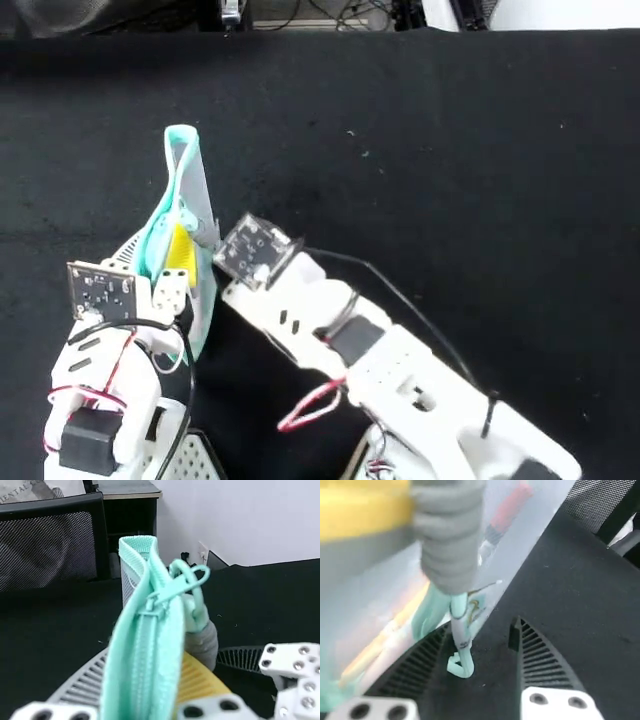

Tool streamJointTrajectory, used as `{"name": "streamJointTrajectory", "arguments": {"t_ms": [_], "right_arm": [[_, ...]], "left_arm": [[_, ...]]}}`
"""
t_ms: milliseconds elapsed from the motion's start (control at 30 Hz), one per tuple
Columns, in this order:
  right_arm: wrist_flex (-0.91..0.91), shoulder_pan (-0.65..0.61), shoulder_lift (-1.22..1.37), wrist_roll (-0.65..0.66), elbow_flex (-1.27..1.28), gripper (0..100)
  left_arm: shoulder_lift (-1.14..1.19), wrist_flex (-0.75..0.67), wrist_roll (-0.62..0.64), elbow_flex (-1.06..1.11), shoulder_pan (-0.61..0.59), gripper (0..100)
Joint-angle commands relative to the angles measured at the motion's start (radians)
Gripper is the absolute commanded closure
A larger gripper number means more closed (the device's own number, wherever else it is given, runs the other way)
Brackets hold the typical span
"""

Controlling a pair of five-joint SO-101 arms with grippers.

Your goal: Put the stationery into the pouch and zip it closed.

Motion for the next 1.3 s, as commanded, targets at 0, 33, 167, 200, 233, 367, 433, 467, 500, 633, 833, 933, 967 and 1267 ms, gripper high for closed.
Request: {"name": "streamJointTrajectory", "arguments": {"t_ms": [0, 33, 167, 200, 233, 367, 433, 467, 500, 633, 833, 933, 967, 1267], "right_arm": [[-0.023, 0.023, 0.09, -0.003, -0.119, 88.1], [-0.023, 0.023, 0.127, -0.003, -0.139, 92.0], [-0.017, 0.041, 0.213, -0.003, -0.199, 97.9], [-0.017, 0.054, 0.216, -0.003, -0.203, 98.6], [-0.017, 0.069, 0.213, -0.003, -0.205, 98.6], [-0.012, 0.183, 0.142, 0.003, -0.209, 98.6], [0.02, 0.227, 0.088, 0.058, -0.228, 98.6], [0.051, 0.241, 0.067, 0.091, -0.249, 98.6], [0.089, 0.252, 0.045, 0.117, -0.277, 98.6], [0.249, 0.288, 0.024, 0.16, -0.478, 98.6], [0.411, 0.304, 0.185, 0.164, -0.866, 98.6], [0.46, 0.319, 0.326, 0.164, -1.052, 98.6], [0.473, 0.334, 0.377, 0.16, -1.113, 98.6], [0.624, 0.443, 0.711, 0.157, -1.596, 98.5]], "left_arm": [[-0.003, 0.008, 0.011, -0.027, -0.01, 97], [-0.003, 0.008, 0.011, -0.027, -0.01, 97], [-0.003, 0.038, 0.011, -0.035, -0.012, 97], [-0.003, 0.043, 0.011, -0.038, -0.012, 97], [-0.003, 0.041, 0.011, -0.038, -0.012, 97], [-0.003, 0.035, 0.011, -0.028, -0.012, 97], [-0.003, 0.035, 0.011, -0.028, -0.012, 97], [-0.003, 0.037, 0.011, -0.028, -0.012, 97], [-0.003, 0.038, 0.011, -0.028, -0.012, 97], [-0.003, 0.041, 0.011, -0.028, -0.012, 97], [-0.003, 0.044, 0.009, -0.027, -0.012, 97], [-0.003, 0.063, 0.008, -0.031, -0.012, 97], [-0.003, 0.064, 0.008, -0.035, -0.012, 97], [-0.003, 0.064, 0.005, -0.035, -0.012, 97]]}}
